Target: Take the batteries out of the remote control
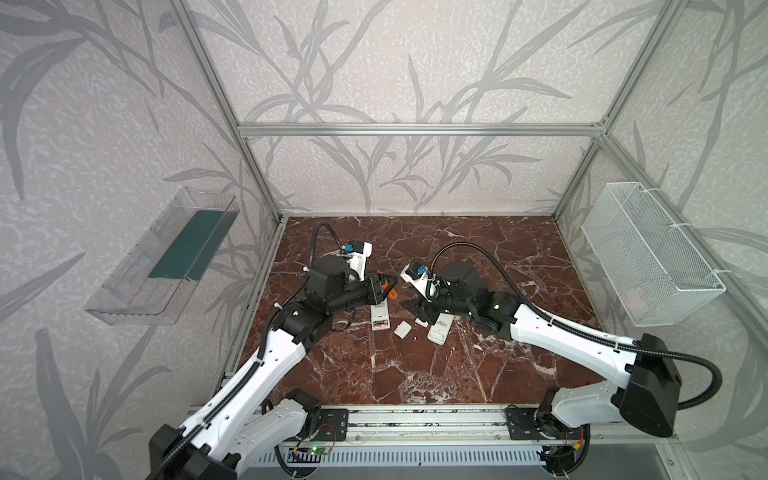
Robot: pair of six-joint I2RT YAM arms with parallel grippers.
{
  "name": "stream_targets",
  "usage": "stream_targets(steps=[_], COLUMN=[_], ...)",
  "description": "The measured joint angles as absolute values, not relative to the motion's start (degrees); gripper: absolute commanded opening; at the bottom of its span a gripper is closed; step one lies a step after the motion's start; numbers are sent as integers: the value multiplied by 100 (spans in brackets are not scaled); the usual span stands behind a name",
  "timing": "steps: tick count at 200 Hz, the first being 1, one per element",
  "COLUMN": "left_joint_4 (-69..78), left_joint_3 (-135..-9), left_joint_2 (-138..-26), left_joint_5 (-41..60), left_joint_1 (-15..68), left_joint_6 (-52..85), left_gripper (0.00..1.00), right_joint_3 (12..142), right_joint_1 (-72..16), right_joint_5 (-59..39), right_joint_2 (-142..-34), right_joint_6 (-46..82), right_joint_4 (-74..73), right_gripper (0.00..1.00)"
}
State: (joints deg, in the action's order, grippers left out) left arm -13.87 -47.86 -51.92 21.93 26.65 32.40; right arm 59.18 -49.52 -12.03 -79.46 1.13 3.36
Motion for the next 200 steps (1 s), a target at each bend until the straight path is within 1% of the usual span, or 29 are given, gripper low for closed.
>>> stream_targets(steps=[14,29,87,148,200], left_joint_4=[-1391,-1398,-989,-357,-224], left_joint_3=[-4438,-4125,-3363,-3227,-3142], left_joint_2=[-4803,-4657,-5041,-5089,-5293], left_joint_5=[1754,1313,121,-519,-810], left_joint_1=[2665,2665,2764,3055,3264], left_joint_6=[2853,2508,1734,1632,1855], left_gripper=[0,0,0,0,0], right_joint_3=[5771,5739,6431,7605,8064], right_joint_1=[-4840,-4757,-4742,-4742,-4742], right_joint_5=[-1223,-1229,-1428,-1669,-1695], right_joint_2=[-7972,-8191,-9957,-11139,-11745], right_joint_6=[530,987,2123,2287,2231], right_joint_4=[198,161,486,731,1083], right_gripper=[52,50,49,49,49])
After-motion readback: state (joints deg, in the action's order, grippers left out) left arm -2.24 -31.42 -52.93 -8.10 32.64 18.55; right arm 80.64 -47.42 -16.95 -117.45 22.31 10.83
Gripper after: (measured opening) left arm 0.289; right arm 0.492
